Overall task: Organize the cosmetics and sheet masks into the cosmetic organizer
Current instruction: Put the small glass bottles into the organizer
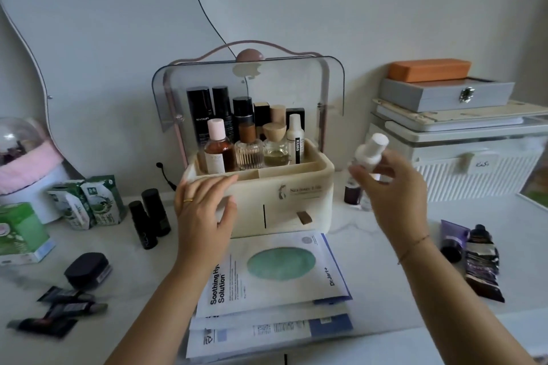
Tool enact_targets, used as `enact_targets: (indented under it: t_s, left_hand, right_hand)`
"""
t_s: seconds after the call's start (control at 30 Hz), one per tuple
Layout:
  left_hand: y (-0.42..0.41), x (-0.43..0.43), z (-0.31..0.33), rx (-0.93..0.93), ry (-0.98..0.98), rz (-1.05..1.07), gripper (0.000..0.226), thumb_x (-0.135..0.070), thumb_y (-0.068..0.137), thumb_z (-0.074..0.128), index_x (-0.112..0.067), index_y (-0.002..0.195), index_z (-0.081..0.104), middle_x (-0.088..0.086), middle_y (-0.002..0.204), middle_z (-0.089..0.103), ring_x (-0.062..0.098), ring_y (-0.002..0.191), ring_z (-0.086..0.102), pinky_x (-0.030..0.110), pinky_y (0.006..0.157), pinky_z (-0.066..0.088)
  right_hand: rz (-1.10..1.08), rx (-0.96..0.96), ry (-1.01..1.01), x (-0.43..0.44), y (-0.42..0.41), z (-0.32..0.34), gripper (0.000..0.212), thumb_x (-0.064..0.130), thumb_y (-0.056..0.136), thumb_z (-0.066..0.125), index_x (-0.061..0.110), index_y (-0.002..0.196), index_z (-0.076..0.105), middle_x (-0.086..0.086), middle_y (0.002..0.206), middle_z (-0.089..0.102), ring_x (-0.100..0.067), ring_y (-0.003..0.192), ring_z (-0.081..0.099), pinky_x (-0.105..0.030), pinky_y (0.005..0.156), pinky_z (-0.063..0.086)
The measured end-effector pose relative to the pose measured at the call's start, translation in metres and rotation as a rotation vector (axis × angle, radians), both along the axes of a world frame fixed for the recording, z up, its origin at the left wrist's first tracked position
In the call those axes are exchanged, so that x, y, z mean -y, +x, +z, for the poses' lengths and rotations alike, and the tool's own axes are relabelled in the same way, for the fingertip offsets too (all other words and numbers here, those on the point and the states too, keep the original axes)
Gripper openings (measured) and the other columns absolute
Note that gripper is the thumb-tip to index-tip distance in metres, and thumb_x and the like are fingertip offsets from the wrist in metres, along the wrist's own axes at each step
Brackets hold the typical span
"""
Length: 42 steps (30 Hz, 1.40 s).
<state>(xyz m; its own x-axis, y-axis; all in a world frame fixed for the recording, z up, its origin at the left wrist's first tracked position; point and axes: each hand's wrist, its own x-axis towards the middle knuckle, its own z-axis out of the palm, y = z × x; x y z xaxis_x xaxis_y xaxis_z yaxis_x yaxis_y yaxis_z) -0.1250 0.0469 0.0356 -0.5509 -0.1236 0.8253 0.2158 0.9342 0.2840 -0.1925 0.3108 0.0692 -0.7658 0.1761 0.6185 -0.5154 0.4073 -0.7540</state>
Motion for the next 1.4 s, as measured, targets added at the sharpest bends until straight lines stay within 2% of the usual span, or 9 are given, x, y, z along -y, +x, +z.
enact_targets:
  t_s: [0.1, 0.2, 0.3, 0.4, 0.57, 0.8, 1.0, 1.23, 1.4]
  left_hand:
    - [0.0, 0.0, 0.0, -0.002, 0.005, -0.016, 0.033, -0.02, 0.085, 0.053, -0.016, 0.117, 0.065, -0.004, 0.113, 0.065, 0.013, 0.111, 0.048, 0.038, 0.111, 0.019]
    - [0.003, 0.001, 0.001, 0.027, 0.012, -0.04, 0.036, -0.024, 0.087, 0.048, -0.017, 0.119, 0.063, -0.006, 0.117, 0.064, 0.014, 0.113, 0.05, 0.036, 0.112, 0.018]
    - [0.006, 0.002, 0.003, 0.035, 0.019, -0.062, 0.038, -0.025, 0.088, 0.045, -0.02, 0.122, 0.061, -0.01, 0.118, 0.06, 0.01, 0.116, 0.046, 0.029, 0.112, 0.015]
    - [0.006, 0.002, 0.003, 0.023, 0.031, -0.075, 0.038, -0.025, 0.088, 0.045, -0.021, 0.121, 0.062, -0.01, 0.118, 0.062, 0.006, 0.115, 0.044, 0.037, 0.111, 0.02]
    - [0.004, 0.003, 0.002, 0.022, 0.039, -0.068, 0.037, -0.025, 0.088, 0.045, -0.021, 0.121, 0.062, -0.011, 0.118, 0.062, 0.007, 0.115, 0.045, 0.052, 0.107, 0.027]
    - [0.005, 0.003, 0.001, 0.023, 0.047, -0.069, 0.038, -0.026, 0.088, 0.043, -0.021, 0.121, 0.062, -0.013, 0.117, 0.06, 0.006, 0.115, 0.045, 0.051, 0.109, 0.026]
    - [0.004, 0.003, 0.002, 0.02, 0.052, -0.077, 0.038, -0.024, 0.087, 0.045, -0.021, 0.121, 0.062, -0.019, 0.116, 0.054, 0.004, 0.115, 0.043, 0.051, 0.108, 0.027]
    - [0.005, 0.004, 0.001, 0.029, 0.052, -0.075, 0.039, -0.025, 0.088, 0.043, -0.021, 0.122, 0.062, -0.018, 0.118, 0.056, 0.003, 0.116, 0.043, 0.049, 0.11, 0.025]
    - [0.003, 0.005, 0.0, 0.032, 0.051, -0.069, 0.038, -0.022, 0.087, 0.046, -0.021, 0.121, 0.062, -0.013, 0.117, 0.061, 0.005, 0.114, 0.044, 0.05, 0.109, 0.025]
  right_hand:
    - [0.144, -0.091, 0.054, 0.038, 0.007, 0.025, 0.028, 0.031, 0.075, 0.074, 0.021, 0.099, 0.066, 0.006, 0.092, 0.068, -0.006, 0.085, 0.064, -0.019, 0.073, 0.051]
    - [0.153, -0.037, 0.121, 0.065, -0.01, 0.039, 0.027, 0.03, 0.079, 0.072, 0.018, 0.1, 0.062, 0.007, 0.093, 0.067, -0.008, 0.085, 0.062, -0.025, 0.075, 0.052]
    - [0.116, 0.021, 0.229, 0.076, -0.032, 0.043, 0.034, 0.027, 0.083, 0.069, 0.018, 0.112, 0.053, 0.001, 0.096, 0.066, -0.018, 0.087, 0.063, -0.038, 0.076, 0.054]
    - [0.125, 0.066, 0.294, 0.08, -0.044, 0.041, 0.042, 0.024, 0.086, 0.064, 0.021, 0.123, 0.043, -0.004, 0.097, 0.067, -0.024, 0.087, 0.064, -0.047, 0.077, 0.056]
    - [0.105, 0.076, 0.386, 0.081, -0.052, 0.044, 0.058, 0.021, 0.086, 0.064, 0.024, 0.135, 0.033, -0.008, 0.091, 0.067, -0.027, 0.079, 0.064, -0.045, 0.073, 0.056]
    - [0.067, 0.0, 0.601, 0.082, -0.056, 0.047, 0.077, 0.018, 0.089, 0.061, 0.032, 0.148, 0.014, -0.003, 0.083, 0.056, -0.022, 0.07, 0.058, -0.035, 0.066, 0.053]
    - [0.031, -0.032, 0.709, 0.082, -0.055, 0.046, 0.067, 0.016, 0.089, 0.059, 0.033, 0.142, 0.022, -0.01, 0.097, 0.057, -0.028, 0.073, 0.059, -0.036, 0.063, 0.051]
    - [-0.028, 0.021, 0.686, 0.083, -0.056, 0.052, 0.04, 0.016, 0.089, 0.059, 0.017, 0.123, 0.039, -0.014, 0.107, 0.058, -0.035, 0.081, 0.059, -0.039, 0.066, 0.052]
    - [-0.201, -0.006, 0.763, 0.078, -0.061, 0.051, 0.034, 0.03, 0.09, 0.058, 0.01, 0.116, 0.049, -0.013, 0.114, 0.057, -0.034, 0.097, 0.056, -0.035, 0.064, 0.043]
